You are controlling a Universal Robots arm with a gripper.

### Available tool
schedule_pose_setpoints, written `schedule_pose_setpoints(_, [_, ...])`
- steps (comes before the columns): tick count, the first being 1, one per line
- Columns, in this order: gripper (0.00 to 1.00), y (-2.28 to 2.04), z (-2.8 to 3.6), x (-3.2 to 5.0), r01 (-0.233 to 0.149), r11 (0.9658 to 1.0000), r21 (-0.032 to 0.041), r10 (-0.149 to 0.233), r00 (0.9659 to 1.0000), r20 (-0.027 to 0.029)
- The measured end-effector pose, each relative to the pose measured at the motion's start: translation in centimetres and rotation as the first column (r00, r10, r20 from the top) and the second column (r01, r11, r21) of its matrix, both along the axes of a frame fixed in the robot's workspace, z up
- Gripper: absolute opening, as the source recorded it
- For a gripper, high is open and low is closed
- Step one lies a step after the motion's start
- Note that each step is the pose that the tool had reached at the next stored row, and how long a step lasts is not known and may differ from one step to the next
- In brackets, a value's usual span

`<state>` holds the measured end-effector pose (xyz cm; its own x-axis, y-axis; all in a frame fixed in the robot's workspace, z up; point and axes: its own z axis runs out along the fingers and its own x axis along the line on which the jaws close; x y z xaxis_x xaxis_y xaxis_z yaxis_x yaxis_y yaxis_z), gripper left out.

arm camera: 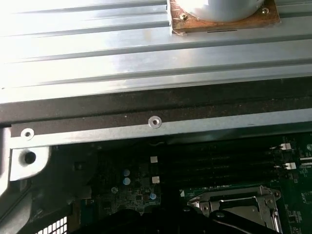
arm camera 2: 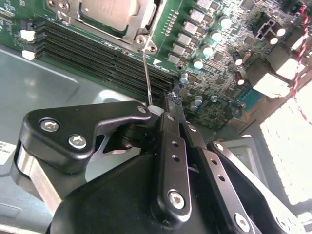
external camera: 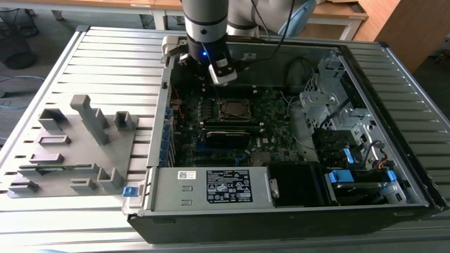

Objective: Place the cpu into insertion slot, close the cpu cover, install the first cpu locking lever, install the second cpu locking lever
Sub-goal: 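Install the first cpu locking lever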

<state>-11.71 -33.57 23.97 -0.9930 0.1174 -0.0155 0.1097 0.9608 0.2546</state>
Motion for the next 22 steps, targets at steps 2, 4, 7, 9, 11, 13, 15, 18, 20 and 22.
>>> schedule_pose_setpoints(2, [0.11,0.00,0.00,0.27,0.000,1.0000,0.0000,0.000,1.0000,0.0001])
schedule_pose_setpoints(4, [0.11,-0.01,0.00,0.66,0.000,1.0000,0.0000,0.000,1.0000,0.0001])
schedule_pose_setpoints(7, [0.11,-0.02,0.00,1.16,0.000,1.0000,0.0000,0.000,1.0000,0.0000])
schedule_pose_setpoints(9, [0.11,-0.02,0.00,1.46,0.000,1.0000,0.0000,0.000,1.0000,0.0000])
schedule_pose_setpoints(11, [0.11,-0.02,0.00,1.77,0.000,1.0000,-0.0002,0.000,1.0000,0.0000])
schedule_pose_setpoints(13, [0.11,-0.02,0.00,2.13,0.000,1.0000,-0.0006,0.000,1.0000,0.0000])
schedule_pose_setpoints(15, [0.11,-0.02,0.00,2.52,0.000,1.0000,-0.0017,0.000,1.0000,-0.0001])
schedule_pose_setpoints(18, [0.11,-0.03,0.00,3.07,0.000,1.0000,-0.0041,0.000,1.0000,-0.0002])
schedule_pose_setpoints(20, [0.11,-0.03,0.00,3.22,0.000,1.0000,-0.0055,0.000,1.0000,-0.0002])
schedule_pose_setpoints(22, [0.11,-0.03,0.00,3.22,0.000,1.0000,-0.0057,0.000,1.0000,-0.0002])
